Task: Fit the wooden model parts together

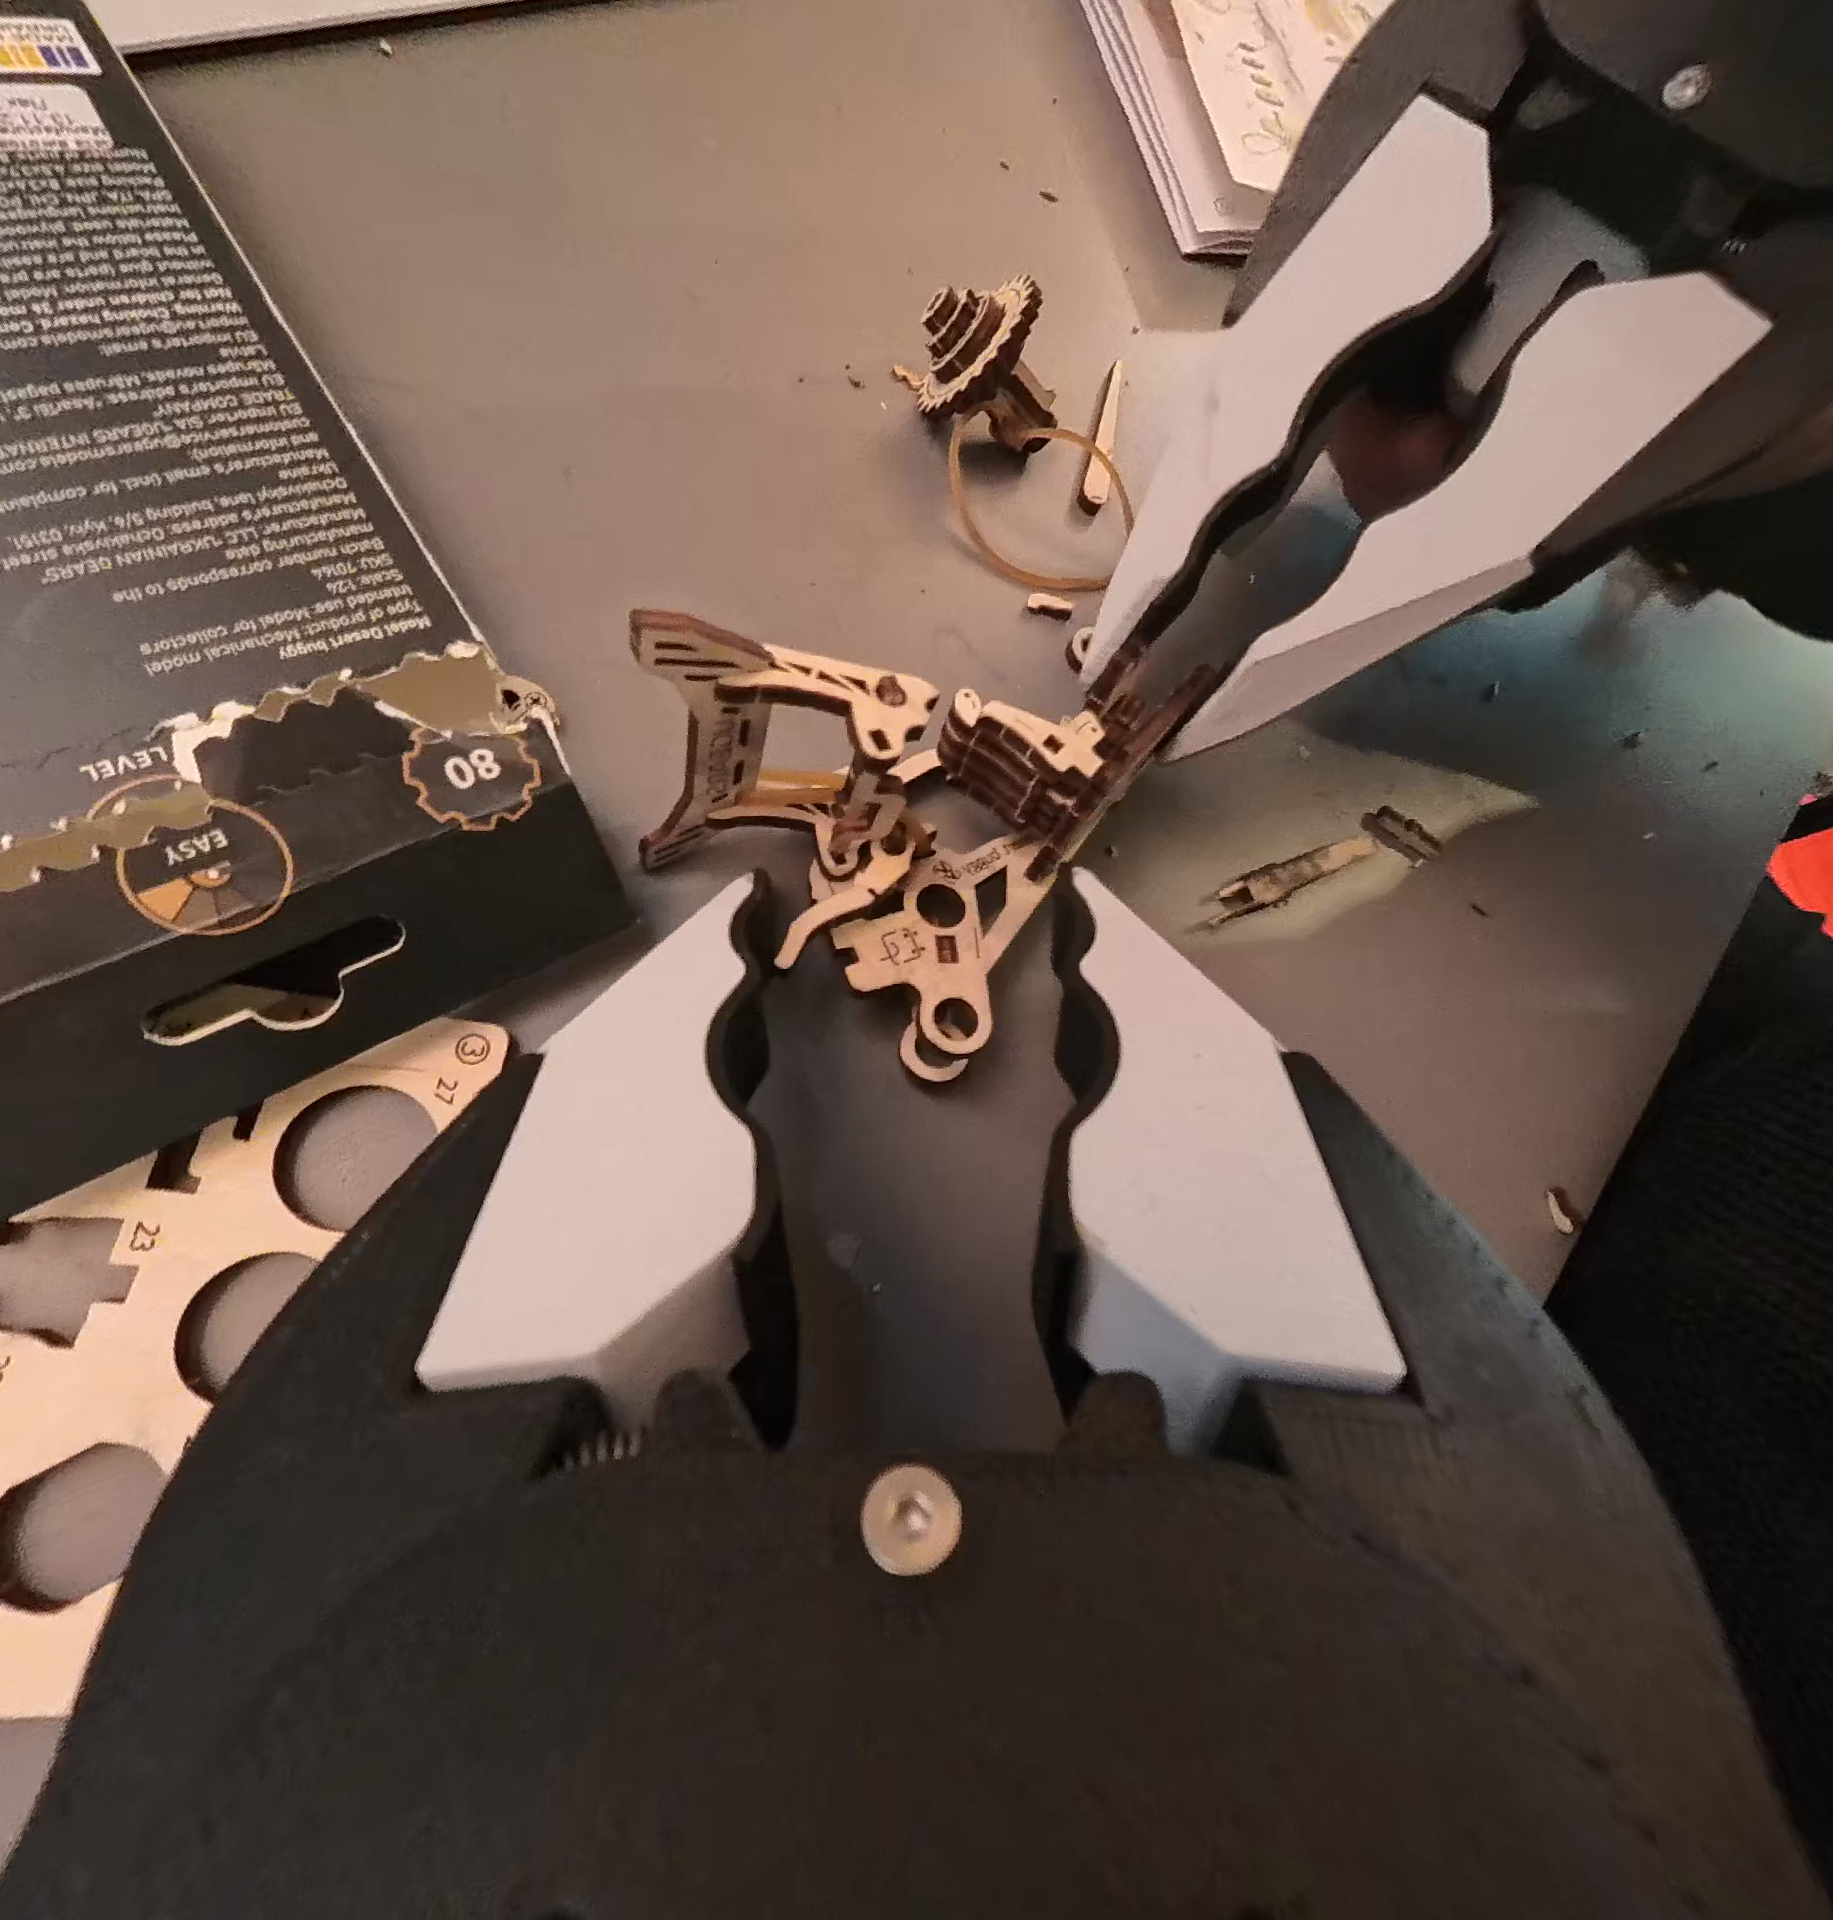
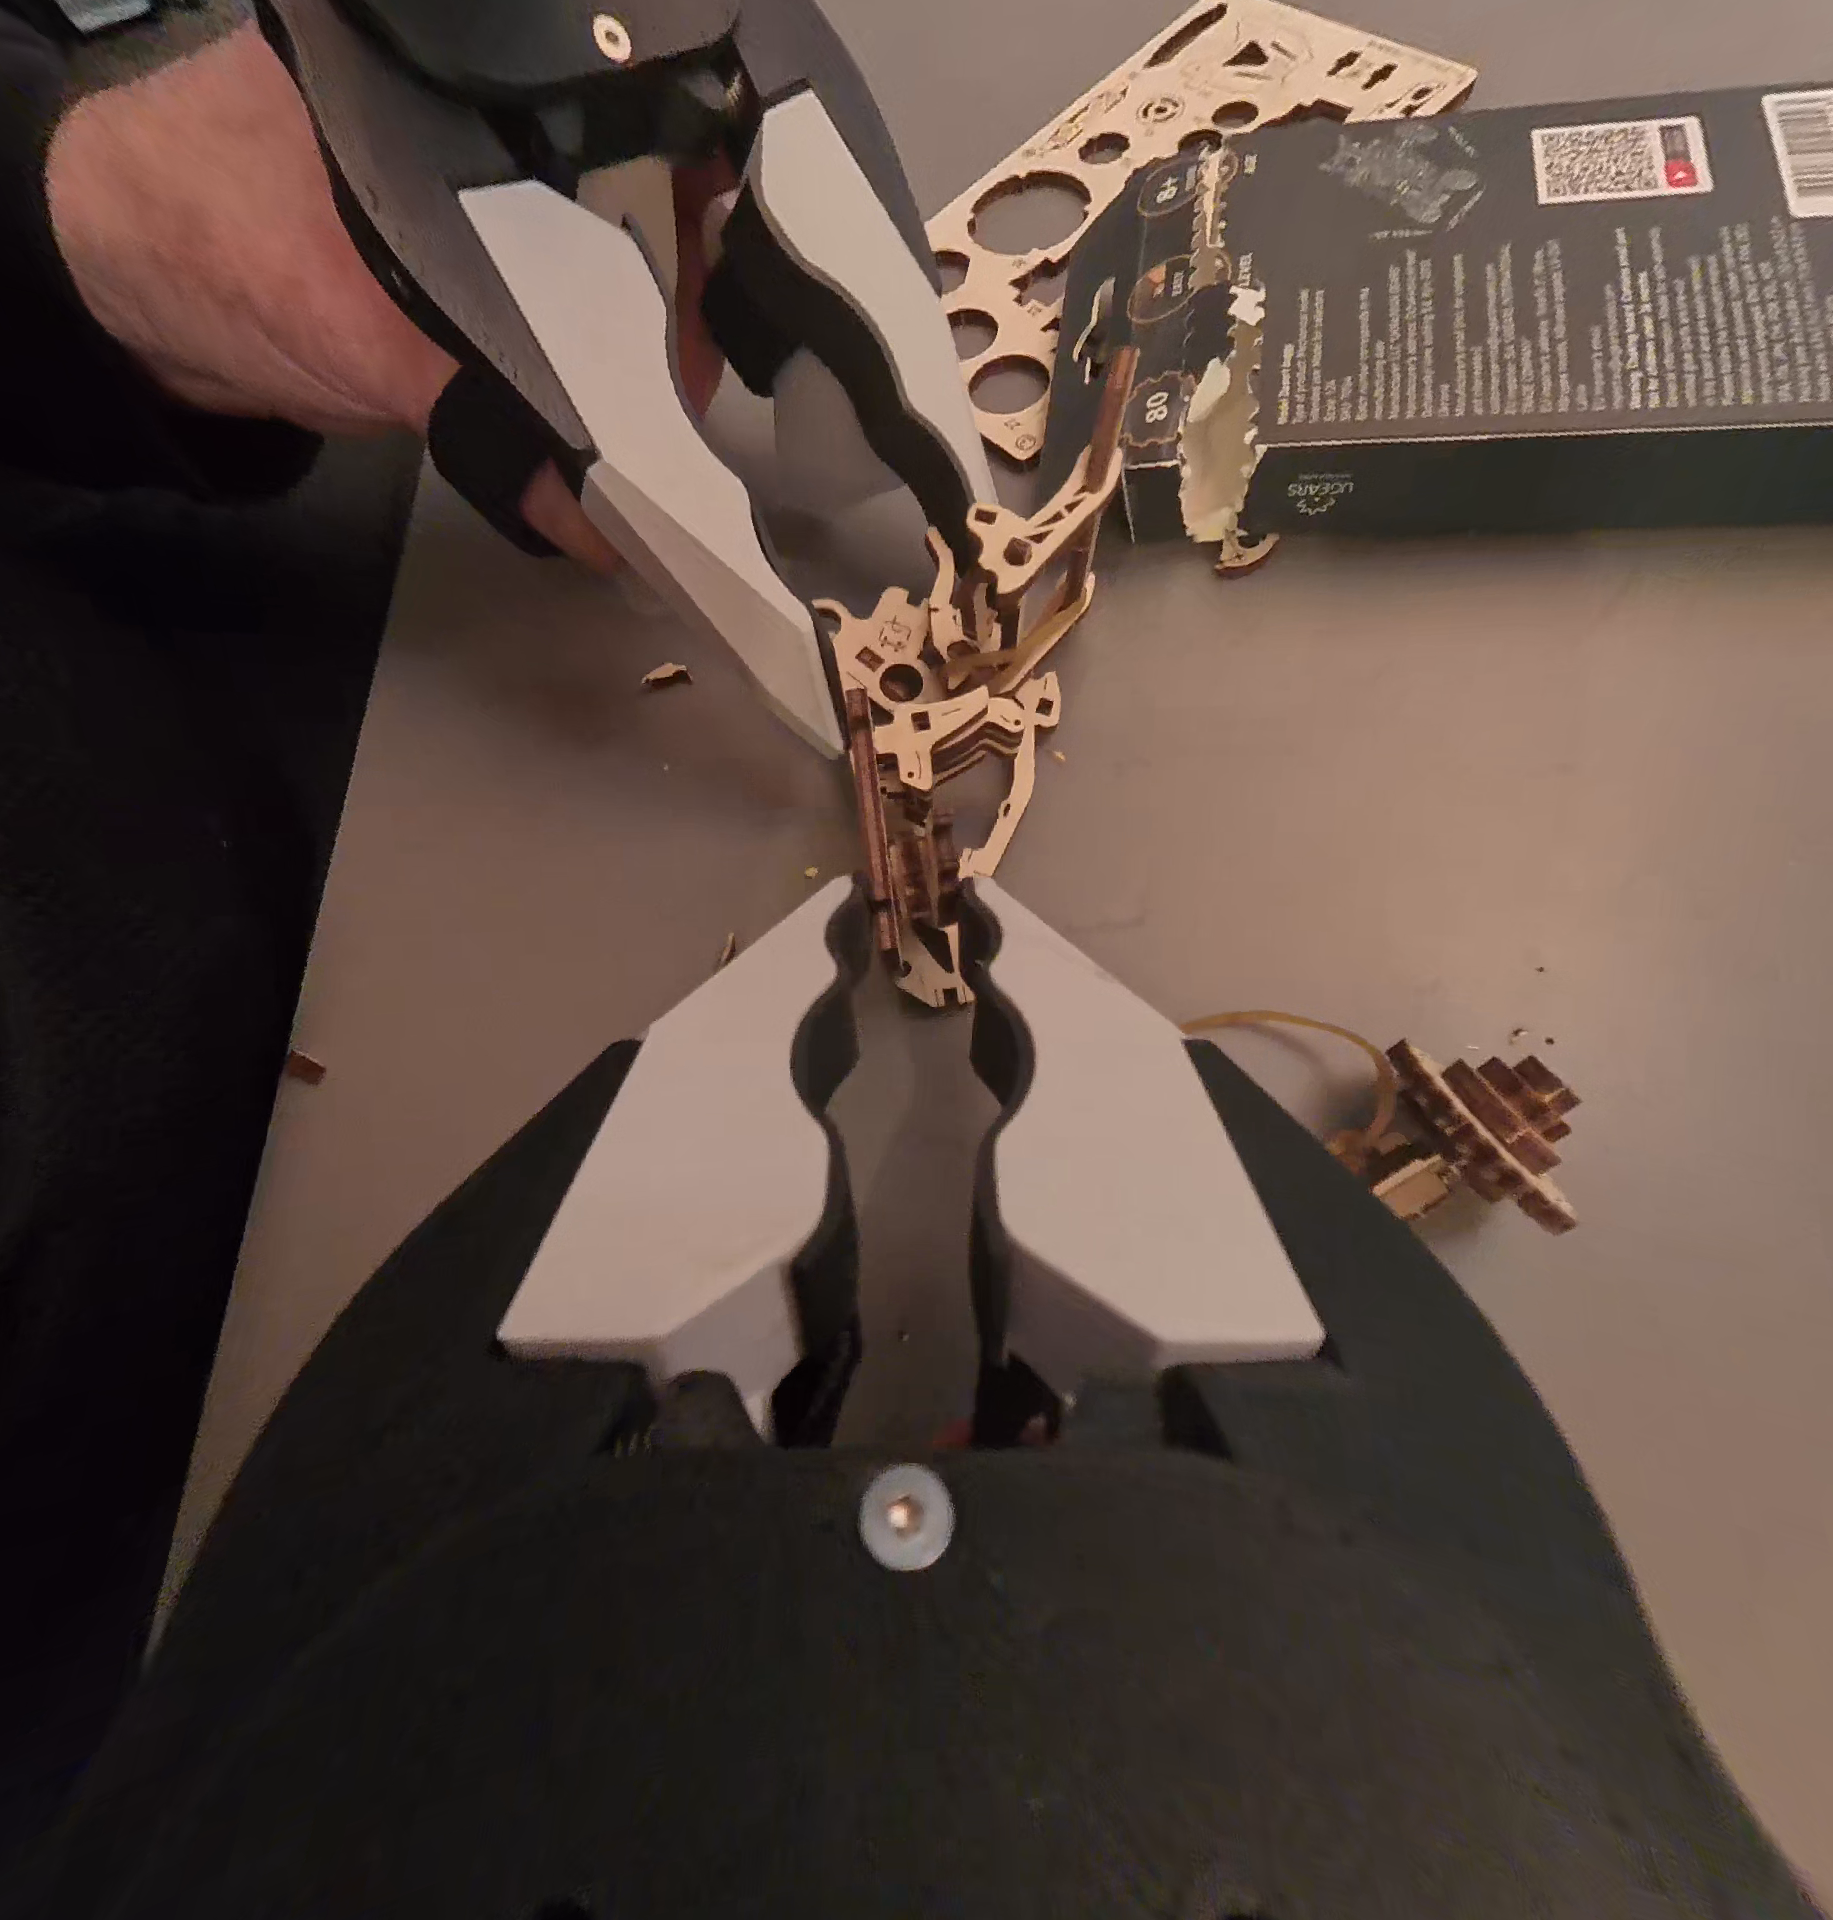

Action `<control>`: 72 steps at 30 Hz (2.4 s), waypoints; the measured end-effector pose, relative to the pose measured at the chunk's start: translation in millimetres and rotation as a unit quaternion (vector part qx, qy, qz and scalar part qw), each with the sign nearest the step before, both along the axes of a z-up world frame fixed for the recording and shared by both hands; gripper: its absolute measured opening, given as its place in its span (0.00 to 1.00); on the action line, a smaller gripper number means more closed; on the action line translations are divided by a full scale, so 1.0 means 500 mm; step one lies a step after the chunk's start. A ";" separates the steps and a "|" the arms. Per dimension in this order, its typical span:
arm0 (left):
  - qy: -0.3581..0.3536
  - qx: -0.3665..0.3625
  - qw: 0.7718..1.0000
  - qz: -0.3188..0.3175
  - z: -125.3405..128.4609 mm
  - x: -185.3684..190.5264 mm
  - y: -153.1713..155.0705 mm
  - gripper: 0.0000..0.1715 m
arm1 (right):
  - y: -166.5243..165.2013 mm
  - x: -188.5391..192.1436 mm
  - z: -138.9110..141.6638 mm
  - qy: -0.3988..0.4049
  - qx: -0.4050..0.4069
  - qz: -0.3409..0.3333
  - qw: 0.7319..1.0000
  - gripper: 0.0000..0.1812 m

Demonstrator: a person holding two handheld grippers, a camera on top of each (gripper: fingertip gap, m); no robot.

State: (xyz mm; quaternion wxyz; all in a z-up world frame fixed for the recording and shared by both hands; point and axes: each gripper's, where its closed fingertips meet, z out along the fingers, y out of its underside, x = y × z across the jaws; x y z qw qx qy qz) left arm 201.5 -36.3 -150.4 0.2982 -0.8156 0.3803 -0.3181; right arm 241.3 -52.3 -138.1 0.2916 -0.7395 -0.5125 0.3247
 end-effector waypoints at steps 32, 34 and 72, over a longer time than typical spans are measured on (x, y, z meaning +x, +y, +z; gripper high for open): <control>0.018 0.093 0.995 0.019 0.022 0.014 -0.009 0.25 | -0.013 -0.020 -0.003 0.025 -0.021 -0.064 0.997 0.08; 0.018 0.094 0.995 0.018 0.023 0.014 -0.009 0.25 | -0.014 -0.020 -0.006 0.012 -0.014 -0.066 0.998 0.07; 0.090 0.180 0.979 -0.018 0.025 0.057 -0.037 0.15 | -0.001 0.006 -0.013 0.019 -0.052 -0.078 0.995 0.00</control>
